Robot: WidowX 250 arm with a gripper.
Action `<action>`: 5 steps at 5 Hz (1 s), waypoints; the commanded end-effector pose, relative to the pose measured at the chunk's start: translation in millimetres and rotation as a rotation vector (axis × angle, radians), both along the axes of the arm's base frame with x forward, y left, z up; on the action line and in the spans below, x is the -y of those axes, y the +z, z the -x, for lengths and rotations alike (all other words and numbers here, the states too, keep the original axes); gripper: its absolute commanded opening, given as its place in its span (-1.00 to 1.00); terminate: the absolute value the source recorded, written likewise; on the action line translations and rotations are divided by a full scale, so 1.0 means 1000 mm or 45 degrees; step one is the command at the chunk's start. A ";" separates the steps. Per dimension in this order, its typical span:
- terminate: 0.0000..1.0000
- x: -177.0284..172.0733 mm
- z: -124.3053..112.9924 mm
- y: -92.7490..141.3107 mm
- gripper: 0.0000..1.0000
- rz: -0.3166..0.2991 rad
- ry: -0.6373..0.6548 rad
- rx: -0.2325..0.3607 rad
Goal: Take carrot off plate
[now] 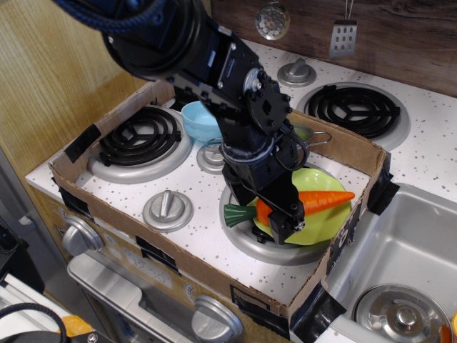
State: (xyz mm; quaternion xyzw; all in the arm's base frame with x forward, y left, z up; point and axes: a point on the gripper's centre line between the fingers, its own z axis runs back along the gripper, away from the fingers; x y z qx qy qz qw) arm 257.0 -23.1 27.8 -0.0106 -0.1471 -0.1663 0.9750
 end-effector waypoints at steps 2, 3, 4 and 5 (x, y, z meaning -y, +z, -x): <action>-1.00 -0.005 -0.012 -0.003 1.00 0.036 0.003 0.034; -1.00 -0.007 -0.014 -0.003 -1.00 0.051 -0.006 0.022; -1.00 -0.006 -0.015 0.002 -1.00 0.030 0.007 0.001; -1.00 -0.004 -0.013 0.014 -1.00 0.017 0.040 -0.041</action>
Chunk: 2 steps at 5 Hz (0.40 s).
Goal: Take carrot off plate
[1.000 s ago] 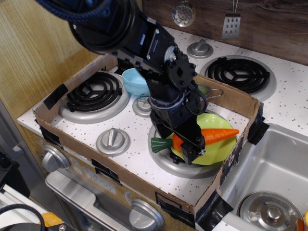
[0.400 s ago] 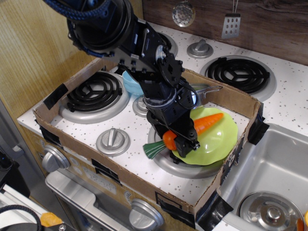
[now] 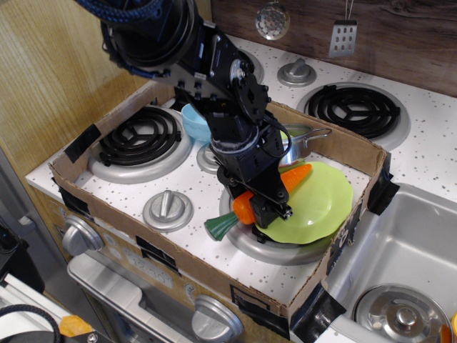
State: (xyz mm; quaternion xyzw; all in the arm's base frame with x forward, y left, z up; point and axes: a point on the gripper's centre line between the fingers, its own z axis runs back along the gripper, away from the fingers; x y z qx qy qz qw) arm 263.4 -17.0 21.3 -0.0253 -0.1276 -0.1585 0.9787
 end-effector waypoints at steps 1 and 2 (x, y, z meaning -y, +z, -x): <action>-1.00 0.001 -0.001 0.029 -1.00 -0.032 0.034 -0.010; -1.00 -0.009 0.008 0.036 -1.00 -0.067 -0.029 -0.055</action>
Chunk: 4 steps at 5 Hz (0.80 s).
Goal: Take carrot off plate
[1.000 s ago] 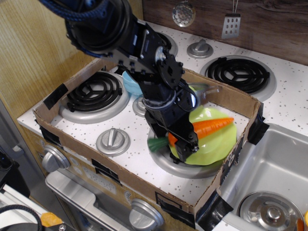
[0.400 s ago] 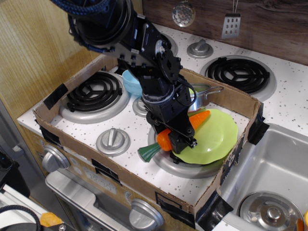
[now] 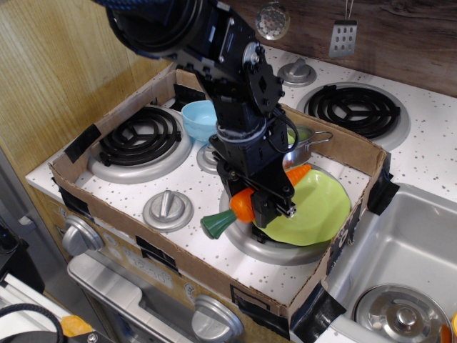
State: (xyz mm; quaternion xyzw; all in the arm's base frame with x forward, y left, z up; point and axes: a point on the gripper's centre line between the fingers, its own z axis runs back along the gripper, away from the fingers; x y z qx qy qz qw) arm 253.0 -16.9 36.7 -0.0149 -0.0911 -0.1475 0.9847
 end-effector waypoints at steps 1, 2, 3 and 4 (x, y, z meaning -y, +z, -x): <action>-1.00 -0.031 0.003 0.024 -1.00 -0.045 -0.238 -0.003; -1.00 -0.059 0.002 0.027 -1.00 -0.089 -0.434 -0.031; -1.00 -0.080 -0.005 0.031 -1.00 -0.203 -0.691 -0.029; -1.00 -0.092 -0.008 0.026 -1.00 -0.321 -0.999 0.045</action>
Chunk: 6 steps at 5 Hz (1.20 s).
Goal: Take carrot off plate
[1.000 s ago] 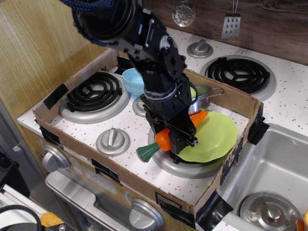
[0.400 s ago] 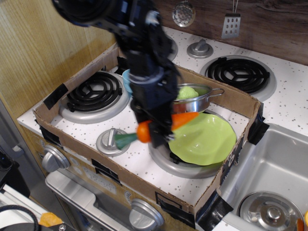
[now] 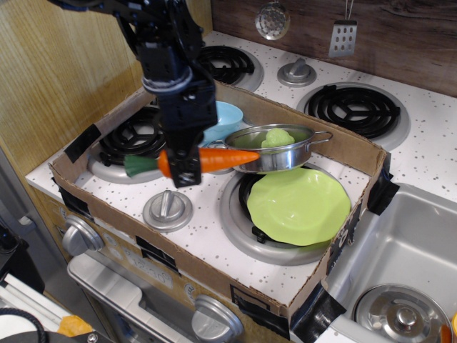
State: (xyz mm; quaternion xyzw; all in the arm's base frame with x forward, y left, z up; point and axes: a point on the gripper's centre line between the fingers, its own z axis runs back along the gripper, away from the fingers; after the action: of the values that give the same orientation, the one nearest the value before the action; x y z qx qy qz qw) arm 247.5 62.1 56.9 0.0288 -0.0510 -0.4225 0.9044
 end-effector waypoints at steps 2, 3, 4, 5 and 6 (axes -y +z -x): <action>-1.00 -0.017 -0.012 -0.008 -1.00 -0.075 -0.840 0.149; -1.00 -0.017 -0.011 -0.014 -1.00 -0.133 -0.964 0.192; -1.00 -0.013 -0.010 -0.023 -1.00 -0.157 -1.129 0.279; -1.00 -0.005 -0.007 -0.025 -1.00 -0.305 -1.297 0.354; -1.00 0.001 -0.008 -0.027 -1.00 -0.309 -1.242 0.374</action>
State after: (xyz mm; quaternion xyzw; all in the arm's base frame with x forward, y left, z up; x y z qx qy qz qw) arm 250.4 69.8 20.1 0.1571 -0.1330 -0.7895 0.5782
